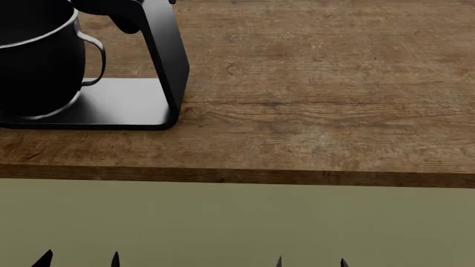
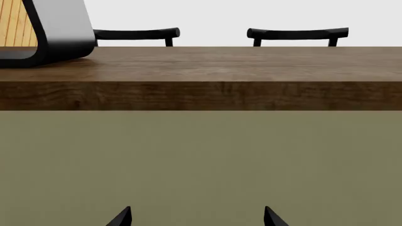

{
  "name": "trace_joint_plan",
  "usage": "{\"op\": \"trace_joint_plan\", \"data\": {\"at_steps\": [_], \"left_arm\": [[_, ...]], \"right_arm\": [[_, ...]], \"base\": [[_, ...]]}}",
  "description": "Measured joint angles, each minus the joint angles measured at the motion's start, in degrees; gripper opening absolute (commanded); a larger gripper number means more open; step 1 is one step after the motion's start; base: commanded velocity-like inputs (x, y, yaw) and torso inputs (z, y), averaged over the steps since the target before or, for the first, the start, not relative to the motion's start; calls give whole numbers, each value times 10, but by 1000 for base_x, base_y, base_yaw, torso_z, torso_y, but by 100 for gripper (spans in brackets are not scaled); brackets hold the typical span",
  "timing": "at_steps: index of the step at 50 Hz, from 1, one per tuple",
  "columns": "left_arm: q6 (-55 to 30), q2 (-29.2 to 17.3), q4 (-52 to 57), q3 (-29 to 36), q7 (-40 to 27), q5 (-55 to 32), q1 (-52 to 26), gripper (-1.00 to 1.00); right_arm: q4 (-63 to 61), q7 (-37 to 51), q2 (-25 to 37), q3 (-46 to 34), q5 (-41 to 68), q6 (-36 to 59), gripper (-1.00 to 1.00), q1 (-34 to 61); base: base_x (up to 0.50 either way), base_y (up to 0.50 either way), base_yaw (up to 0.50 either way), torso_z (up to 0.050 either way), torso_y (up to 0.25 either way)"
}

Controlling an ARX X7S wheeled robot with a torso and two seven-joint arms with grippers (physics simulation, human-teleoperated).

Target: Close the stand mixer head.

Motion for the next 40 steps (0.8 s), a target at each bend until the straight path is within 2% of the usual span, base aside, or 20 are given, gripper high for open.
{"op": "trace_joint_plan", "data": {"at_steps": [12, 17, 22, 30, 40], "left_arm": [[26, -14, -4, 15, -21, -5, 5, 100], [46, -22, -1, 22, -25, -11, 7, 100], [42, -32, 37, 22, -36, -13, -6, 100], [-17, -45, 134, 12, -52, -29, -55, 100], [-52, -58, 206, 10, -70, -33, -97, 100]], "right_arm": [[-1, 15, 16, -16, 31, 2, 100, 2], [-14, 28, 24, -23, 33, 13, 100, 1], [-91, 42, 38, -26, 28, 72, 100, 12], [-221, 57, 60, -16, 31, 186, 100, 69], [-321, 64, 78, 2, 48, 283, 100, 137]], "base": [[0, 0, 0, 0, 0], [0, 0, 0, 44, 0], [0, 0, 0, 50, 0], [0, 0, 0, 50, 0], [0, 0, 0, 50, 0]]}}
